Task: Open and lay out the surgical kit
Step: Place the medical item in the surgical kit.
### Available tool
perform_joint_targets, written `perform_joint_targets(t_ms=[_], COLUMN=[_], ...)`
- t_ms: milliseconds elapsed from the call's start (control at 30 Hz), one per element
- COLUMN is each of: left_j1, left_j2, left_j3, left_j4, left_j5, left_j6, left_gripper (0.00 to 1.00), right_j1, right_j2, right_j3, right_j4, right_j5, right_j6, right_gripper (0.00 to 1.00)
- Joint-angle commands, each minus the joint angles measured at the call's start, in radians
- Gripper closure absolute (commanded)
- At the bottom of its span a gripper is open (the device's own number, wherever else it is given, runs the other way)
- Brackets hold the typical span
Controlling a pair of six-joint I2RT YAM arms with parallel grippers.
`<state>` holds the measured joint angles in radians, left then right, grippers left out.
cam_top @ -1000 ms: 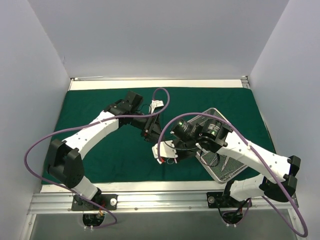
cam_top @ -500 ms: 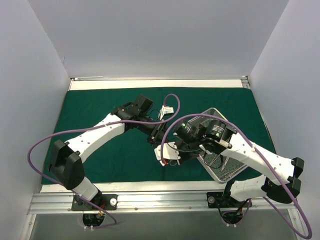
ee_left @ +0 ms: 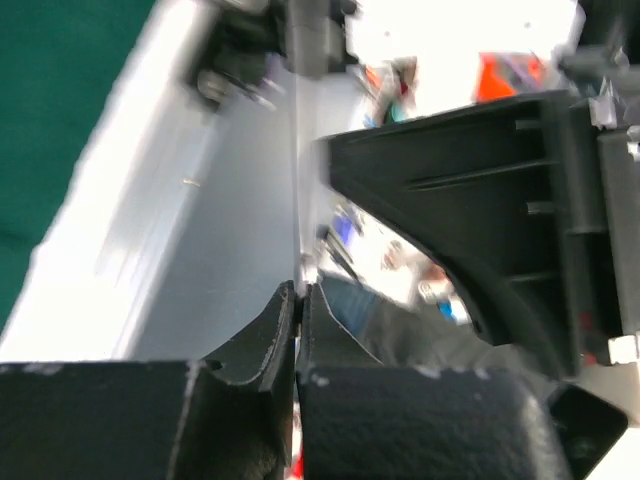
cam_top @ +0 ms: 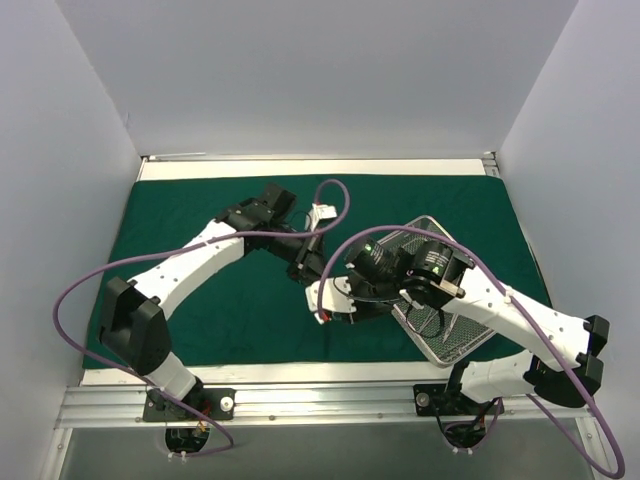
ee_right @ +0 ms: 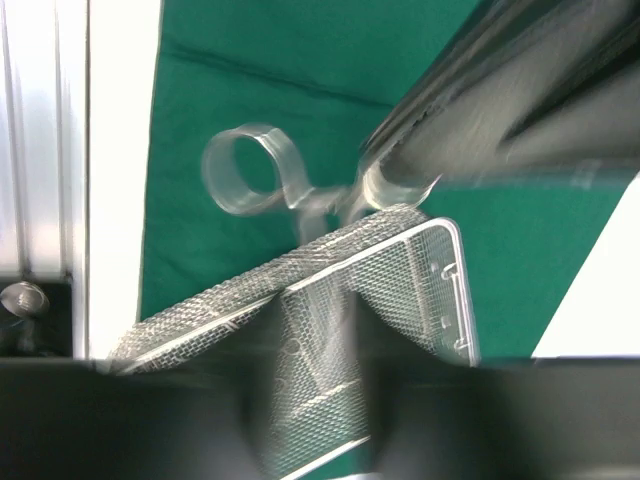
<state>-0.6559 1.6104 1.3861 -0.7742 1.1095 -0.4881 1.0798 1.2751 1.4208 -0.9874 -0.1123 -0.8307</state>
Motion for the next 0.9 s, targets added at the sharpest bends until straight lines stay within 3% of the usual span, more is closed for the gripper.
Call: perform_joint_targets(t_ms=[0, 67, 133, 167, 233, 333, 467, 667, 733, 867], left_j1=[0.130, 0.162, 0.200, 0.208, 0.242, 0.289, 0.355, 0.429, 0.438, 0.438], left_j2=[-0.064, -0.079, -0.087, -0.090, -0.084, -0.081, -0.037, 0.034, 0.075, 0.153], left_j3=[-0.033, -0.047, -0.058, -0.067, -0.091, -0.188, -0.228, -0.308, -0.331, -0.387], left_j4=[0.038, 0.076, 0.096, 0.151, 0.182, 0.415, 0.597, 0.950, 1.072, 1.251], left_j5=[-0.089, -0.120, -0.140, -0.186, -0.227, -0.276, -0.421, -0.559, -0.577, -0.616], left_j6=[-0.007, -0.026, -0.053, -0.073, -0.115, -0.233, -0.279, -0.329, -0.380, -0.434], left_gripper=[0.98, 0.98, 0.98, 0.98, 0.98, 0.98, 0.98, 0.98, 0.98, 0.98], right_j1=[-0.006, -0.038, -0.072, -0.110, -0.150, -0.244, -0.352, -0.546, -0.584, -0.606], right_j2=[-0.022, -0.028, -0.043, -0.049, -0.062, -0.037, 0.105, 0.239, 0.233, 0.231], right_j3=[-0.025, -0.031, -0.039, -0.043, -0.043, -0.017, 0.090, 0.219, 0.208, 0.201], right_j4=[0.028, 0.044, 0.084, 0.099, 0.171, 0.269, 0.236, 0.257, 0.295, 0.328], right_j5=[0.071, 0.069, 0.089, 0.100, 0.187, 0.321, 0.332, 0.159, 0.061, 0.043], right_j6=[0.113, 0.125, 0.159, 0.171, 0.266, 0.471, 0.645, 0.960, 1.008, 1.026], right_gripper=[0.51, 0.33, 0.22, 0.00, 0.00, 0.00, 0.00, 0.00, 0.00, 0.00])
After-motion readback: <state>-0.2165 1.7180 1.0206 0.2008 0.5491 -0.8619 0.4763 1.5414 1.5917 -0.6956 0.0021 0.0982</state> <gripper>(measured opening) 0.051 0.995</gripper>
